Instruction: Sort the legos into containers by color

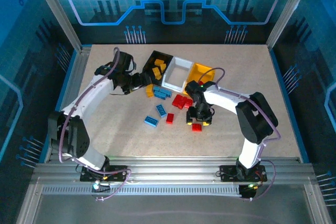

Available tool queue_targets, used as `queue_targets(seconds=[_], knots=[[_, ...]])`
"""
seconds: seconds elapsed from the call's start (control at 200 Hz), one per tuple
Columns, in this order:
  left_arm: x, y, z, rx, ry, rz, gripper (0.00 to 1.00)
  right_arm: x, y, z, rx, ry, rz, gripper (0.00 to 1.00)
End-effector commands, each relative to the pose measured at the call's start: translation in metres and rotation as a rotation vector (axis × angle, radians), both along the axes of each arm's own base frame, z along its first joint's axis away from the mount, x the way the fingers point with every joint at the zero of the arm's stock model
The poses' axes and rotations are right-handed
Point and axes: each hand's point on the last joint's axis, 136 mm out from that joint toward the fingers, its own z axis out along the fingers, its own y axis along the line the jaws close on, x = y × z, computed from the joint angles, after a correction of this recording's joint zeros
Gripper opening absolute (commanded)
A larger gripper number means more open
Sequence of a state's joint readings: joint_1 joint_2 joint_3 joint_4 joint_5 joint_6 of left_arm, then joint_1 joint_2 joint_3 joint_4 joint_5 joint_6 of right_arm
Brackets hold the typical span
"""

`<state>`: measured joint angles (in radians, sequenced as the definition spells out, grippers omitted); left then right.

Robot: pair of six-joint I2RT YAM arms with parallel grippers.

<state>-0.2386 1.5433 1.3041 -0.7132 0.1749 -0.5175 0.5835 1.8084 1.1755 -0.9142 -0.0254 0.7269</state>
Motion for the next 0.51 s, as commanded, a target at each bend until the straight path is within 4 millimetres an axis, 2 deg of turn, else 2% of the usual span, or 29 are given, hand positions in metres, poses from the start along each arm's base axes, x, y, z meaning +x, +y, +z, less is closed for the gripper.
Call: queue_targets(seconds=[0.0,0.235,0.5], knots=[[-0.013,0.004,0.010,0.021,-0.033,-0.020,0.76,0.004,0.000,-0.005,-0.061,-0.006,-0.020,0.66],[-0.026,0.009,0.010,0.042,-0.025,-0.039,0.77,0.004,-0.003,-0.019,-0.116,0.008,-0.030,0.64],[-0.030,0.011,0.002,0.046,-0.006,-0.048,0.78,-0.010,-0.002,-0.028,-0.134,0.030,-0.027,0.56]])
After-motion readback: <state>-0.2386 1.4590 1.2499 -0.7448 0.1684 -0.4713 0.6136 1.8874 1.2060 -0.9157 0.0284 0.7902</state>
